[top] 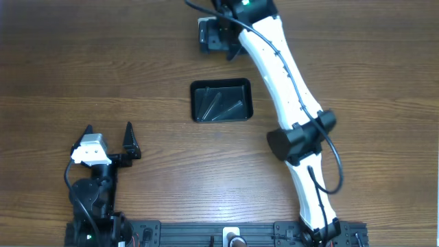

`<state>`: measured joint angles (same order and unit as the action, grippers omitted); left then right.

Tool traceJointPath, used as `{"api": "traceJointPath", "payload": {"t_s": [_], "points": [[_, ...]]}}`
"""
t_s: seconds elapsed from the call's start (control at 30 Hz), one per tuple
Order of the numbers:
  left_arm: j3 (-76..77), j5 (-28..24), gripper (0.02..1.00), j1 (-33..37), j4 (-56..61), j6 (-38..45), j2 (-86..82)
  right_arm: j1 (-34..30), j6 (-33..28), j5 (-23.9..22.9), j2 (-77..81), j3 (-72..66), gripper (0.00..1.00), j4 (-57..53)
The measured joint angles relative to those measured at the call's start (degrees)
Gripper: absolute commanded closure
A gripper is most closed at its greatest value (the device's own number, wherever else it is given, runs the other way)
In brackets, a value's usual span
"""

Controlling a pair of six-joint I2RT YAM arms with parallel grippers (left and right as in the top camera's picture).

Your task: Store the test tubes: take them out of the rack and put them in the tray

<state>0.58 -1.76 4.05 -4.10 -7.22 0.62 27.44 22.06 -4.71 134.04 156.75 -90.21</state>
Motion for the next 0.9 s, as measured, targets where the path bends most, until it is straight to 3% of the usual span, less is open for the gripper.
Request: {"api": "traceJointPath", "payload": {"t_s": [0.13, 0.43, 0.7, 0.9], "points": [[0.0, 0.0, 0.020, 0.0, 0.0, 0.0, 0.0, -1.3, -5.9, -4.5, -5.9, 0.6, 0.007, -2.9], [0.0, 0.0, 0.023, 0.0, 0.0, 0.0, 0.0, -4.0, -8.9, -8.4, -22.1, -4.3, 0.009, -6.8], [0.0, 0.0, 0.023, 0.0, 0.0, 0.0, 0.0, -4.2, -8.6, -10.8, -46.1, -31.7, 0.009, -4.6], [0.0, 0.0, 0.023, 0.0, 0.0, 0.0, 0.0, -4.2, -8.5, -11.1, -64.2, -61.6, 0.007, 12.4]]}}
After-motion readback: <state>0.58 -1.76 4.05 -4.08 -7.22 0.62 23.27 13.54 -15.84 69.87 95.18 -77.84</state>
